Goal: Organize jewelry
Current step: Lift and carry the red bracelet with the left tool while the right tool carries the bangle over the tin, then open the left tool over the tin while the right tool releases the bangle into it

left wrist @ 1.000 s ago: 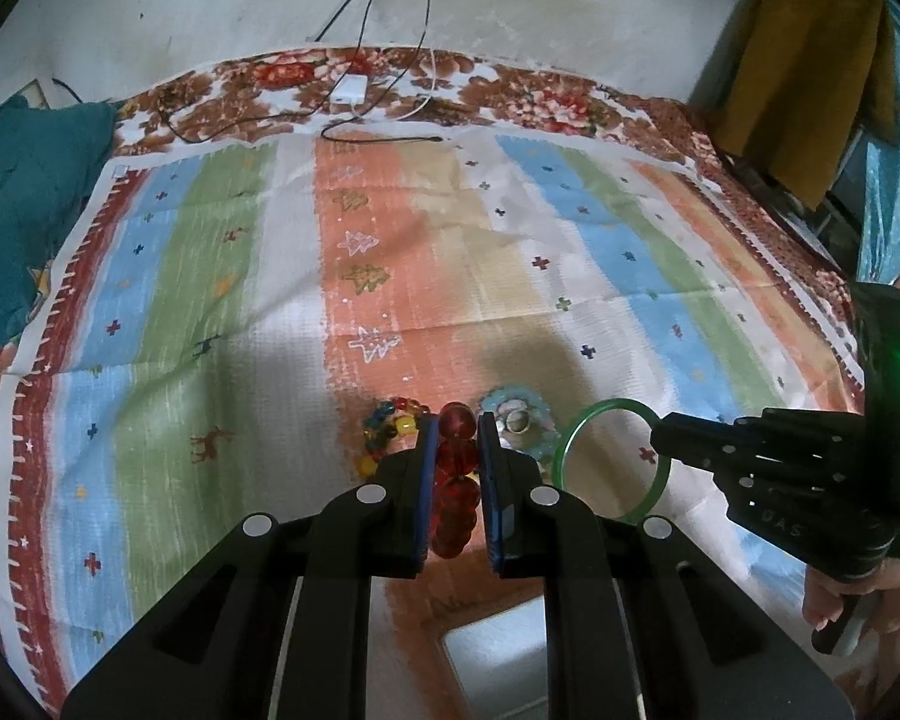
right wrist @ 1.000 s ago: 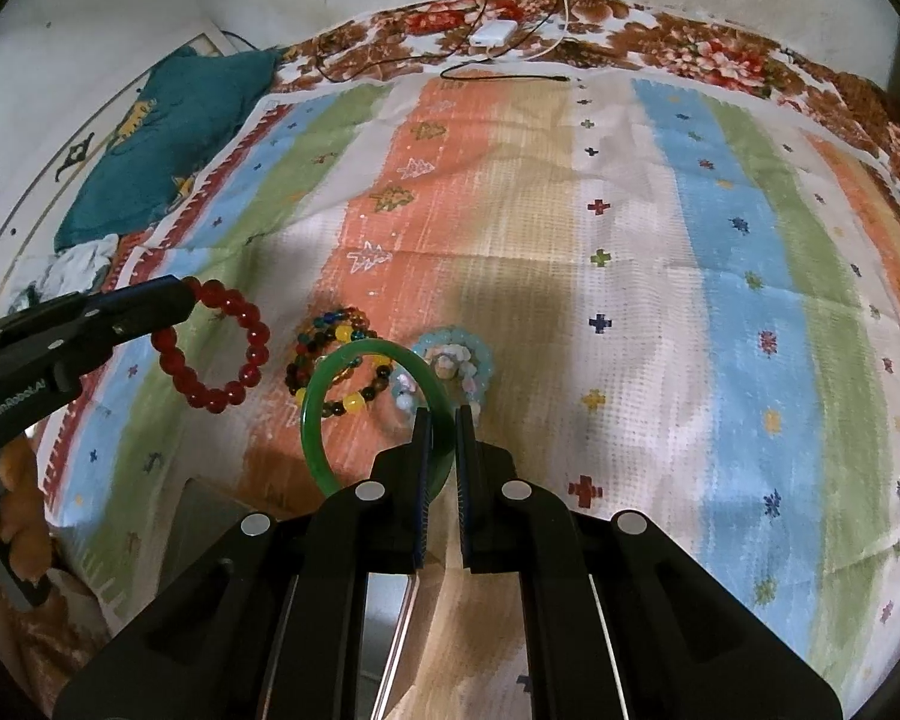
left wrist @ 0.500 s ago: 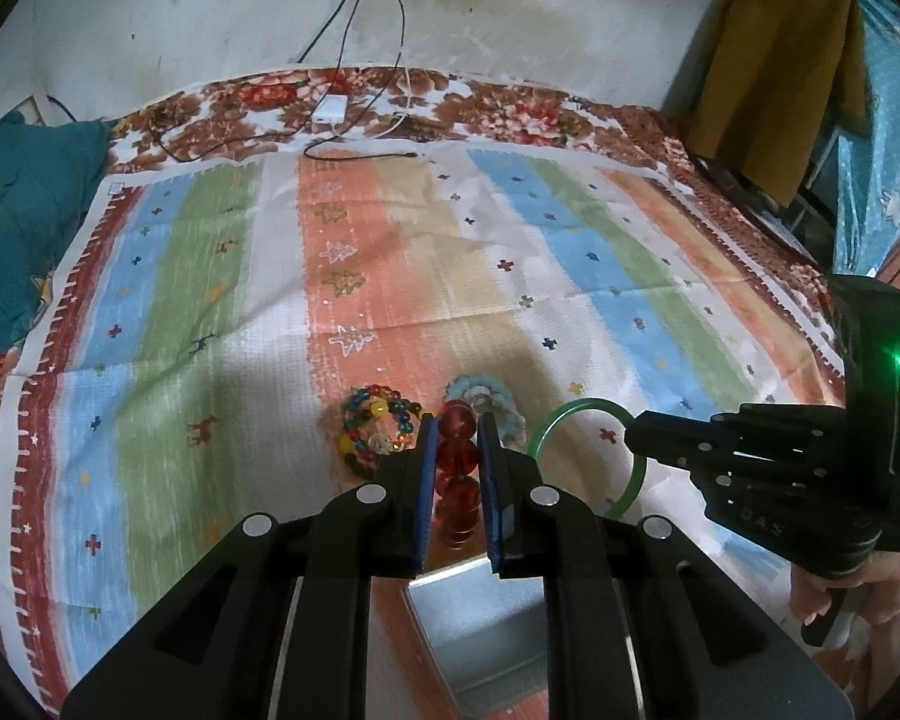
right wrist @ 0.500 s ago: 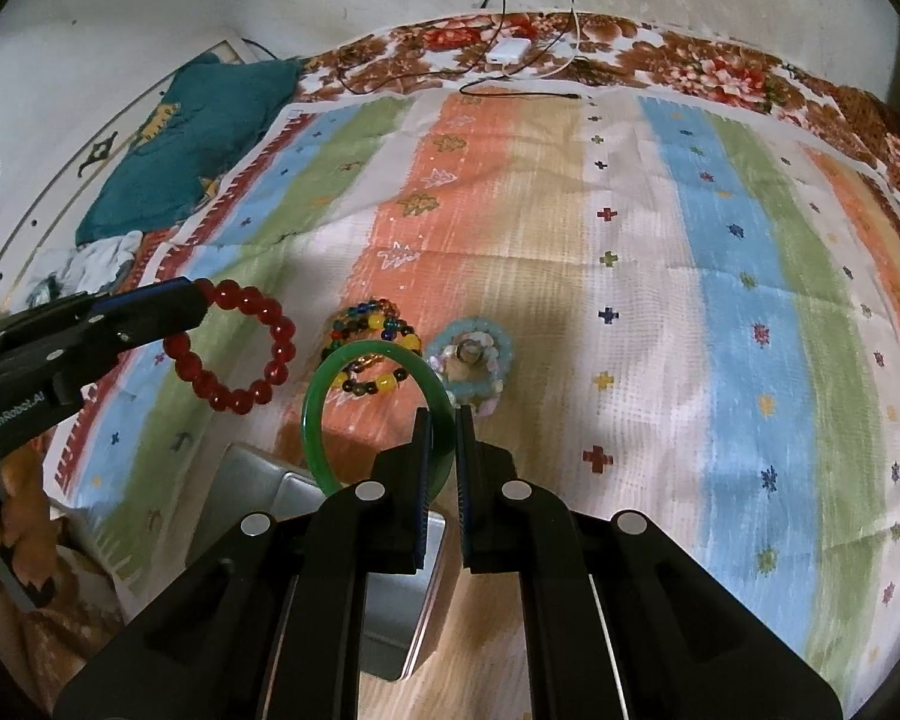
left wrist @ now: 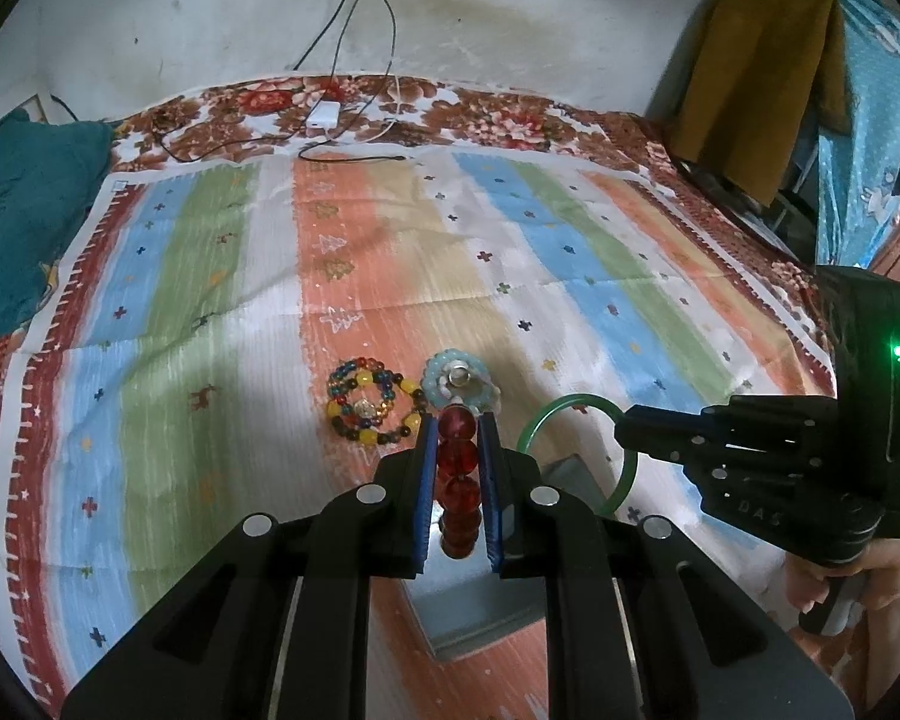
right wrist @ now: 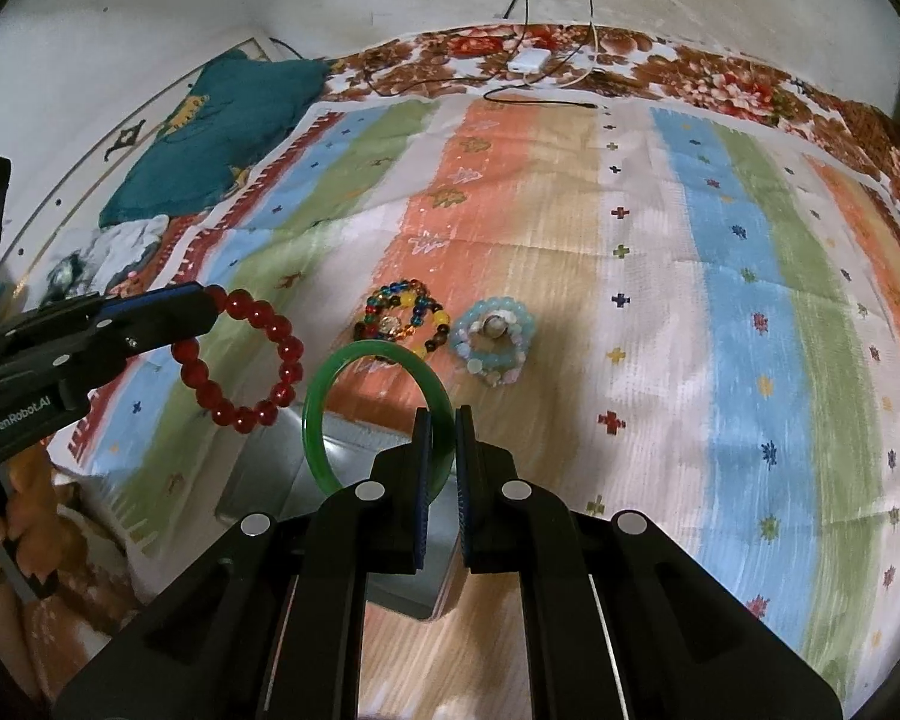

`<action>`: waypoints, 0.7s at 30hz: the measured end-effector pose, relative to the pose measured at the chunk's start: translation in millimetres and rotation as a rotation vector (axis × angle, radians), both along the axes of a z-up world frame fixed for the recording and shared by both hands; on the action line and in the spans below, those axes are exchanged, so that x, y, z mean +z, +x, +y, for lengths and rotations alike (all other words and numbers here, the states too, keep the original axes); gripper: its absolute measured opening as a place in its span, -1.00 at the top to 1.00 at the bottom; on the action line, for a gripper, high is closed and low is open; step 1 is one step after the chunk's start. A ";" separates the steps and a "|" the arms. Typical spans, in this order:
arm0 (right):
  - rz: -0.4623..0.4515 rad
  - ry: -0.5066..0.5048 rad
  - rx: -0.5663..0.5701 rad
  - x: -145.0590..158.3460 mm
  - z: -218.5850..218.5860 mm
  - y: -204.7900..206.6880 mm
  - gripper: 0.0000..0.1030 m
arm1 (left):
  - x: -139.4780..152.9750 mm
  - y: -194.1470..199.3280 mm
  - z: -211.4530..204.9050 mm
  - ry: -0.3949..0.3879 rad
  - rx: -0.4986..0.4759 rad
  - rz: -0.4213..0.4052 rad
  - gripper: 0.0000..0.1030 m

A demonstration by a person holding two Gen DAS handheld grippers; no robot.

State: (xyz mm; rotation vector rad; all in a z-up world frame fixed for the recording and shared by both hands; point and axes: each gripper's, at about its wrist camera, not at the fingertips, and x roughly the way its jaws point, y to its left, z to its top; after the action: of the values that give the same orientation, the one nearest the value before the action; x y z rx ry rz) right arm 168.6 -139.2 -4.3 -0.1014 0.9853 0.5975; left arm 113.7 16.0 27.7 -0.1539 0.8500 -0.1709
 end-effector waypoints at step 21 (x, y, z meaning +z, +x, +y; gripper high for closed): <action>0.070 0.044 0.052 -9.8 -2.1 -27.9 0.79 | -20.0 -25.0 -20.5 0.013 -0.040 0.063 0.74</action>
State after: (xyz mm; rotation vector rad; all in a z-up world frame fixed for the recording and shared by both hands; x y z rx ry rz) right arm 140.7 -141.3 -14.2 -0.0674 1.0395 0.6739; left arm 88.7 -4.5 7.8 -0.1304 0.9174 -0.1991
